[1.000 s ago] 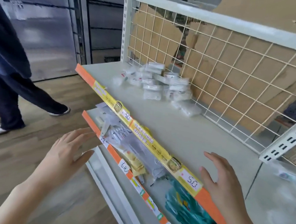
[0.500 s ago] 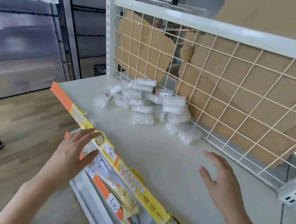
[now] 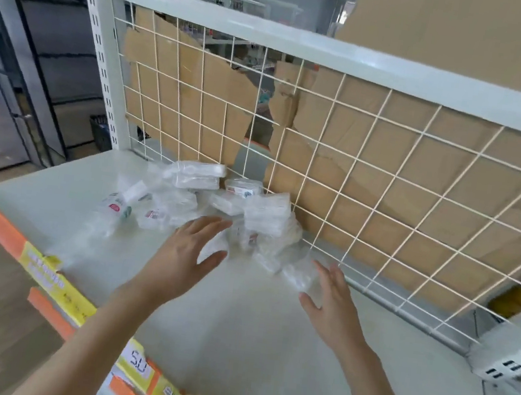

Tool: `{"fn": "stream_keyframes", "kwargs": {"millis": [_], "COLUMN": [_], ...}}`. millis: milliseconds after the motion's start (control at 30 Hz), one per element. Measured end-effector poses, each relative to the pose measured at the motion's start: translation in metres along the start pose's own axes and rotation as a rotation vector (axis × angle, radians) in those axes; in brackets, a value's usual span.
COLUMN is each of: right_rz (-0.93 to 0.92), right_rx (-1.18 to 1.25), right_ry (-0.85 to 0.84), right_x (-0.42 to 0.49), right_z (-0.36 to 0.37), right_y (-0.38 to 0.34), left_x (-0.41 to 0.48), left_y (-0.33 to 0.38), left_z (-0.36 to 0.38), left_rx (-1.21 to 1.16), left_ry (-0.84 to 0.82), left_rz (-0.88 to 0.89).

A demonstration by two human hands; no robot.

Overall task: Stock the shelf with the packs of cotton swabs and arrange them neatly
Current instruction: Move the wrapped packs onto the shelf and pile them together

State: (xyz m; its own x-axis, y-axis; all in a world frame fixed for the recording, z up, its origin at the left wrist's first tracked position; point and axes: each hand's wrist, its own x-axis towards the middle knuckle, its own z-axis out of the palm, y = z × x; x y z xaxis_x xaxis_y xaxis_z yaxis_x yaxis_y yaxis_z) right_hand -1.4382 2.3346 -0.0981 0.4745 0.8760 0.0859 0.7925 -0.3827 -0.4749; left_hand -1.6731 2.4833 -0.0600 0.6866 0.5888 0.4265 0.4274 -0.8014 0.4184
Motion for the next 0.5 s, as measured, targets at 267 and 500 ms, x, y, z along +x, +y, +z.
{"fn": "stream_keyframes", "kwargs": {"millis": [267, 500], "right_rz": [0.097, 0.188], "right_rx": [-0.185, -0.110], "right_ry": [0.005, 0.106], "right_x": [0.014, 0.014], "right_z": [0.027, 0.031], "right_y": [-0.012, -0.017], "left_x": [0.092, 0.124], "left_y": [-0.005, -0.019], "left_z": [0.032, 0.049], "left_rx": [-0.089, -0.055], "left_ry": [-0.175, -0.294], "left_rz": [0.176, 0.264]}}
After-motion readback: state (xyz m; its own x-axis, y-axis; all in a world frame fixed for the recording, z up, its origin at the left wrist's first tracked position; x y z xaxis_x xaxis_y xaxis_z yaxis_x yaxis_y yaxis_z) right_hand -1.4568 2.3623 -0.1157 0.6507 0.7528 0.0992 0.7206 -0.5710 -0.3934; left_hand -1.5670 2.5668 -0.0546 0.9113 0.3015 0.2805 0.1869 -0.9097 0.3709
